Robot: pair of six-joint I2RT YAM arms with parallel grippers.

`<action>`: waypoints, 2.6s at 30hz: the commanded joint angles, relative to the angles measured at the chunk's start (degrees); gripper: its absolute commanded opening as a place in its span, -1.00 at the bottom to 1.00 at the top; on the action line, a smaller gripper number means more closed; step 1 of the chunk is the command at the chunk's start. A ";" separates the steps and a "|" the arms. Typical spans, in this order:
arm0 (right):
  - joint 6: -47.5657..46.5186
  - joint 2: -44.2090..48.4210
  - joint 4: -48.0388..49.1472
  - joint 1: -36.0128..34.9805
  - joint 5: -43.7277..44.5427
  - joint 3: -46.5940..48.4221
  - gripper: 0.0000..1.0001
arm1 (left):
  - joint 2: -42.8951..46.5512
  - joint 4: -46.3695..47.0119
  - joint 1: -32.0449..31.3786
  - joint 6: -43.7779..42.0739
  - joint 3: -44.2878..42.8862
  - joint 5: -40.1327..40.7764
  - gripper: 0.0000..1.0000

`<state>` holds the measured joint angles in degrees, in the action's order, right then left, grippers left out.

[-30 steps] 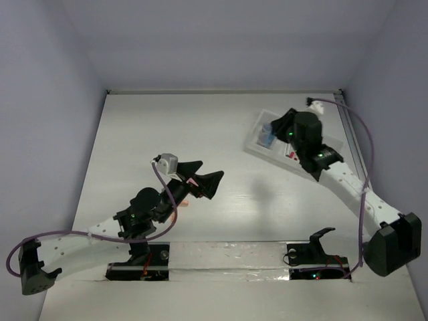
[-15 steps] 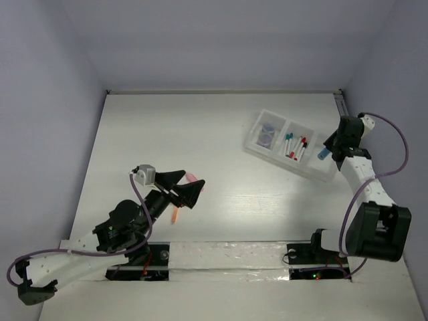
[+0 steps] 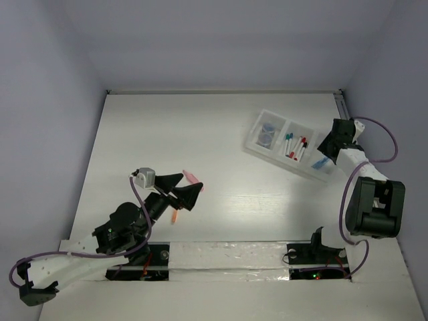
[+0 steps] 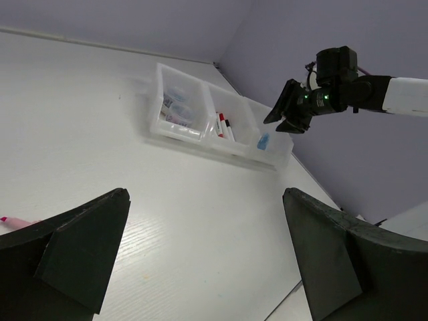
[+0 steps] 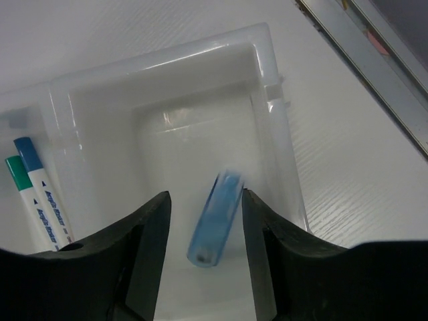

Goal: Sort the stationery into containers
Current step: Place the pen in the storage box, then pick up the pen from the center of the board.

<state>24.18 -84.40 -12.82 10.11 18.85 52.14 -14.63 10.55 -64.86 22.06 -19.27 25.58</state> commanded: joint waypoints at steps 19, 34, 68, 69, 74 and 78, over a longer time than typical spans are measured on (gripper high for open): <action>2.00 7.62 8.06 -43.48 -25.18 -0.82 -0.81 | -1.98 -8.59 -0.18 6.67 -11.93 8.68 0.98; -7.48 -27.20 2.19 -64.16 -17.01 27.13 0.44 | 3.99 -27.42 -0.18 14.58 -20.55 20.82 0.98; -8.63 -32.93 -2.56 -70.75 -10.68 24.85 -0.04 | 1.63 -26.81 -0.18 15.11 -18.53 21.44 0.90; -8.63 -33.46 -2.47 -70.75 -10.42 25.03 -0.06 | 1.71 -26.81 -0.18 15.20 -18.53 21.52 0.89; -8.19 -33.29 -0.72 -70.75 -10.59 23.98 -0.49 | 1.63 -27.24 -0.18 15.99 -18.00 21.79 0.86; -7.93 -31.44 0.77 -70.75 -9.45 23.10 -0.78 | 1.63 -27.16 -0.18 16.43 -17.39 21.44 0.81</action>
<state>15.25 -115.26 -13.34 -59.53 10.33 76.73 -12.38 -17.82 -64.86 36.62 -37.80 45.71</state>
